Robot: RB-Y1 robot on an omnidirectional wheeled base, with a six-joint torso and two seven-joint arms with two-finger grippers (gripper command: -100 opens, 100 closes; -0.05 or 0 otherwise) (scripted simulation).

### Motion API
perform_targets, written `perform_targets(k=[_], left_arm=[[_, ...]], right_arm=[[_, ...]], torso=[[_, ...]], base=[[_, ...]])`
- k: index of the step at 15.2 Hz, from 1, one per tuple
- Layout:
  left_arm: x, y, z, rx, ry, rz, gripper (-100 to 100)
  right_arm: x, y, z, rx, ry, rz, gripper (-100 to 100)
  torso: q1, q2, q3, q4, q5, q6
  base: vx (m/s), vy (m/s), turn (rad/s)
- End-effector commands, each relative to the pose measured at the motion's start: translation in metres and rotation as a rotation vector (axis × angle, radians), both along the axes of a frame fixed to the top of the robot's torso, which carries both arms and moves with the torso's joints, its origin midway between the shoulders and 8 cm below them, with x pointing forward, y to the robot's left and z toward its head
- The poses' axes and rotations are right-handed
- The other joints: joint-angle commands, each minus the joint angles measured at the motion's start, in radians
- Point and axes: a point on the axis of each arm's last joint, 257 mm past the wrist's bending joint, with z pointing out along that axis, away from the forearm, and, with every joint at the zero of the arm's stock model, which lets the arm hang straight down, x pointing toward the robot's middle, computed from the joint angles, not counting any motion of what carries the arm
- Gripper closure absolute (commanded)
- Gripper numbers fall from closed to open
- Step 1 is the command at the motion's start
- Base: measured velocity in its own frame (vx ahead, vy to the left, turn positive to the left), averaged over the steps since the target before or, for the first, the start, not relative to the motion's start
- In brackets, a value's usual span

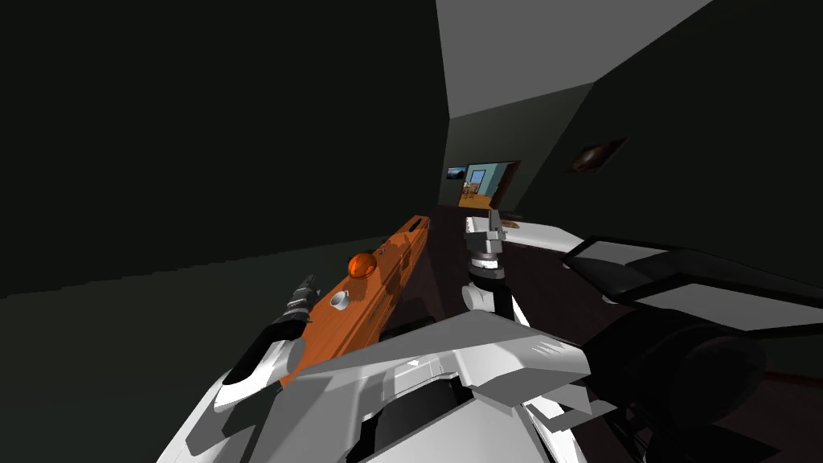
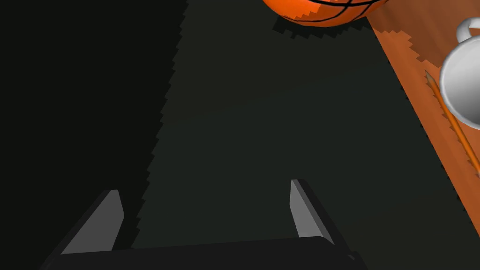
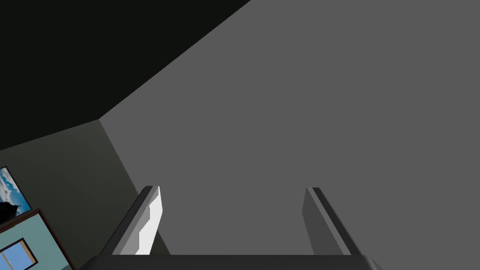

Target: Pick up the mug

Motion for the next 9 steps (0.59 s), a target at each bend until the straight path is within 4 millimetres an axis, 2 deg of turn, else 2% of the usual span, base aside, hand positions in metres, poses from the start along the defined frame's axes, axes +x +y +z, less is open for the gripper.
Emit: perform_targets(k=[1, 3, 4, 6, 9], left_arm=[[-0.006, 0.016, -0.023, -0.01, 0.071, 0.029, -100], [-0.008, 0.016, -0.027, -0.015, 0.089, 0.031, -100], [-0.013, 0.03, -0.044, -0.024, 0.14, 0.056, -100], [-0.015, 0.03, -0.048, -0.029, 0.159, 0.059, -100], [-0.03, 0.056, -0.081, -0.057, 0.269, 0.109, -100]], right_arm=[[0.0, 0.0, 0.0, 0.0, 0.0, 0.0, 0], [0.0, 0.0, 0.0, 0.0, 0.0, 0.0, 0], [0.0, 0.0, 0.0, 0.0, 0.0, 0.0, 0], [0.0, 0.0, 0.0, 0.0, 0.0, 0.0, 0], [0.0, 0.0, 0.0, 0.0, 0.0, 0.0, 0]], torso=[[0.0, 0.0, 0.0, 0.0, 0.0, 0.0], [0.0, 0.0, 0.0, 0.0, 0.0, 0.0], [0.0, 0.0, 0.0, 0.0, 0.0, 0.0], [0.0, 0.0, 0.0, 0.0, 0.0, 0.0], [0.0, 0.0, 0.0, 0.0, 0.0, 0.0]], base=[[0.01, 0.008, -0.102], [0.009, 0.01, -0.118], [0.009, 0.007, -0.185], [0.008, 0.011, -0.101], [0.008, 0.01, -0.177]])
